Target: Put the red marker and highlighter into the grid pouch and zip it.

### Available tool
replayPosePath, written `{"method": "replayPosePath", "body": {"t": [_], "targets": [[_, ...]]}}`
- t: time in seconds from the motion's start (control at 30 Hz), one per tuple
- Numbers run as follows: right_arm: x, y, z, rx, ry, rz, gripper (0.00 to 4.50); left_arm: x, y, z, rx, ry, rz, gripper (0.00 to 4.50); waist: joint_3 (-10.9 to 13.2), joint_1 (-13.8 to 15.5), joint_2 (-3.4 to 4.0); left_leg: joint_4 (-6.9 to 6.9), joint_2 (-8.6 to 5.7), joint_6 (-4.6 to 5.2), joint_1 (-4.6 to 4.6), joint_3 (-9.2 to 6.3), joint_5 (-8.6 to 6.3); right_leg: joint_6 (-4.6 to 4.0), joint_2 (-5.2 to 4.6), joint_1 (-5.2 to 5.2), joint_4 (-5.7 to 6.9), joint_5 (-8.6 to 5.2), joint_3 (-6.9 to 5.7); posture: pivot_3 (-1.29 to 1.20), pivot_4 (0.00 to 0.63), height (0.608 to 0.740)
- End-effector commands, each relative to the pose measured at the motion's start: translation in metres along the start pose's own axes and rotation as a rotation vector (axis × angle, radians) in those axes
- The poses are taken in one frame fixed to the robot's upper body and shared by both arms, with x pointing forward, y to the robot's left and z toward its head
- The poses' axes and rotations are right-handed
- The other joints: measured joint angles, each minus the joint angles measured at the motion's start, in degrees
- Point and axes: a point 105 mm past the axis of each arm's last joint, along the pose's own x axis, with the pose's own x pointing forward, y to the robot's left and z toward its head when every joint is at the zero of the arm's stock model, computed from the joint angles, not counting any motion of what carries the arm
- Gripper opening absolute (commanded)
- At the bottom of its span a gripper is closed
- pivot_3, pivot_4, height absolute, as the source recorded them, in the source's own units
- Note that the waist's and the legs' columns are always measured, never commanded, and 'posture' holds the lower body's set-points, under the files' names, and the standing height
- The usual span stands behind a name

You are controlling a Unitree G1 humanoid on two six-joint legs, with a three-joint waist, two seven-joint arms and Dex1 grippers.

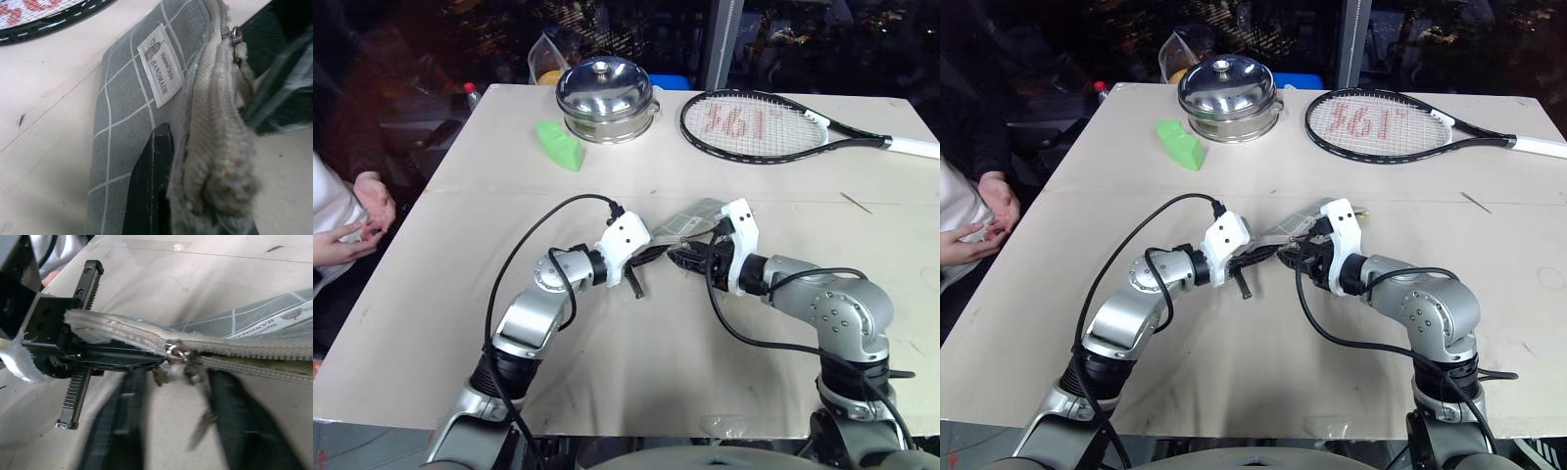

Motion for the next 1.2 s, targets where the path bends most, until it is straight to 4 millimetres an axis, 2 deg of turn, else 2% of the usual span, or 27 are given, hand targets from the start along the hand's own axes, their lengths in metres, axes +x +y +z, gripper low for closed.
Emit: {"method": "replayPosePath", "body": {"t": [0.03, 0.33, 0.37, 0.4, 0.47, 0.7, 0.83, 1.2], "targets": [[-0.001, 0.004, 0.012, -0.007, -0.059, 0.008, 1.49, -0.001, -0.001, 0.013, 0.042, -0.035, -0.002, 0.00, 0.0, 0.0, 0.00, 0.00, 0.00, 0.00, 0.00, 0.00, 0.00, 0.00, 0.00, 0.00, 0.00, 0.00, 0.00, 0.00, 0.150, 0.740], [-0.002, 0.004, 0.014, 0.029, -0.076, 0.009, 1.49, -0.001, -0.002, 0.013, 0.053, -0.030, -0.007, 0.00, 0.0, 0.0, 0.00, 0.00, 0.00, 0.01, 0.00, 0.00, 0.00, 0.00, 0.00, 0.00, 0.00, 0.00, 0.00, 0.00, 0.150, 0.740], [-0.002, 0.003, 0.014, 0.037, -0.077, 0.007, 1.06, -0.001, -0.003, 0.013, 0.055, -0.028, -0.008, 0.00, 0.0, 0.0, 0.00, 0.00, 0.00, 0.01, 0.00, 0.00, 0.00, 0.00, 0.01, 0.00, 0.00, 0.00, 0.00, 0.00, 0.150, 0.740], [-0.002, 0.002, 0.014, 0.047, -0.079, 0.005, 0.89, -0.001, -0.003, 0.012, 0.057, -0.025, -0.010, 0.00, 0.0, 0.0, 0.00, 0.00, 0.00, 0.00, 0.00, 0.00, 0.00, 0.00, 0.01, 0.00, 0.00, 0.00, 0.00, 0.00, 0.150, 0.740], [-0.003, 0.002, 0.014, 0.063, -0.080, 0.008, 0.11, -0.001, -0.003, 0.011, 0.065, -0.018, -0.013, 0.00, 0.0, 0.0, 0.00, 0.00, 0.00, 0.01, 0.00, 0.01, 0.00, 0.00, 0.01, 0.00, 0.00, 0.00, 0.00, 0.00, 0.150, 0.740], [-0.003, -0.007, 0.016, 0.169, -0.086, -0.042, 0.11, -0.002, -0.003, 0.009, 0.088, -0.003, -0.013, 0.00, 0.0, -0.1, 0.01, -0.01, 0.00, 0.00, 0.01, 0.00, 0.00, 0.00, 0.00, -0.01, 0.02, 0.00, 0.01, 0.00, 0.150, 0.740], [-0.016, -0.029, 0.016, 0.175, -0.087, -0.202, 0.11, -0.003, -0.001, 0.008, 0.098, 0.002, 0.001, 0.00, 0.0, 0.0, 0.01, -0.01, 0.00, 0.00, 0.00, 0.01, 0.00, 0.00, -0.01, -0.01, 0.02, 0.00, 0.01, 0.00, 0.150, 0.740], [-0.083, -0.105, 0.024, 0.137, -0.115, -0.744, 0.11, -0.004, 0.002, 0.005, 0.114, 0.008, 0.026, 0.00, 0.0, 0.0, 0.04, -0.05, 0.00, -0.01, -0.01, 0.04, 0.00, 0.00, 0.01, -0.06, 0.02, 0.00, 0.04, 0.00, 0.150, 0.740]]}}
